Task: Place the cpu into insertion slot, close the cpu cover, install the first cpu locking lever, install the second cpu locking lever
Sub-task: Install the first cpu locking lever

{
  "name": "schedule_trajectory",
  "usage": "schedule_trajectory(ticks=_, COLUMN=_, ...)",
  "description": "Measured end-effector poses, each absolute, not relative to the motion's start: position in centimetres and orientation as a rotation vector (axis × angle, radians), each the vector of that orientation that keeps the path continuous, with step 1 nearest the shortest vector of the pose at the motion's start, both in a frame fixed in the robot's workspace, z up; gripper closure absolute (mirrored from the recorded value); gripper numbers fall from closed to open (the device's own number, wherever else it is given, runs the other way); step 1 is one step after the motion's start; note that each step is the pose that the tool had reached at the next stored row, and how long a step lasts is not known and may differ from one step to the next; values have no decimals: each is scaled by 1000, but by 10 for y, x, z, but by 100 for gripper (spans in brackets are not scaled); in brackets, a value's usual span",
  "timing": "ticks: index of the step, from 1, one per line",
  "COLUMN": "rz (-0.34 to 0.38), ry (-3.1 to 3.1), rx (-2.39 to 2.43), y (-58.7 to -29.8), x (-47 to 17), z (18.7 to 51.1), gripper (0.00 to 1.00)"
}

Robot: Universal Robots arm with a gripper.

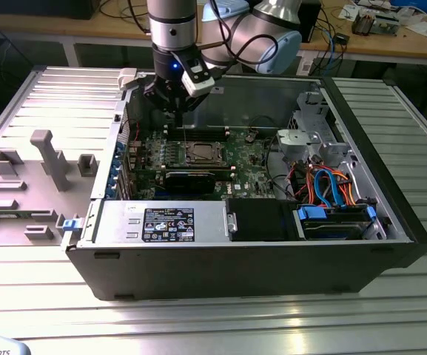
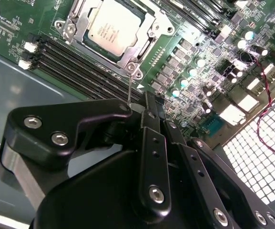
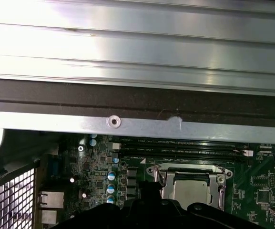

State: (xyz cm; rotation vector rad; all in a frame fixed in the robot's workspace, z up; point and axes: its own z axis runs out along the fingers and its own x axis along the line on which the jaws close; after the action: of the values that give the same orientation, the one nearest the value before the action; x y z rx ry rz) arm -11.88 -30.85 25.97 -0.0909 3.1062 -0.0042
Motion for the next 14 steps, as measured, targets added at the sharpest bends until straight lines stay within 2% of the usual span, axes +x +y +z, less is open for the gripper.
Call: schedule_trajectory(ticks=14, rz=-4, ry=3106, rx=-91, y=-308, x=-114, z=260, gripper=89)
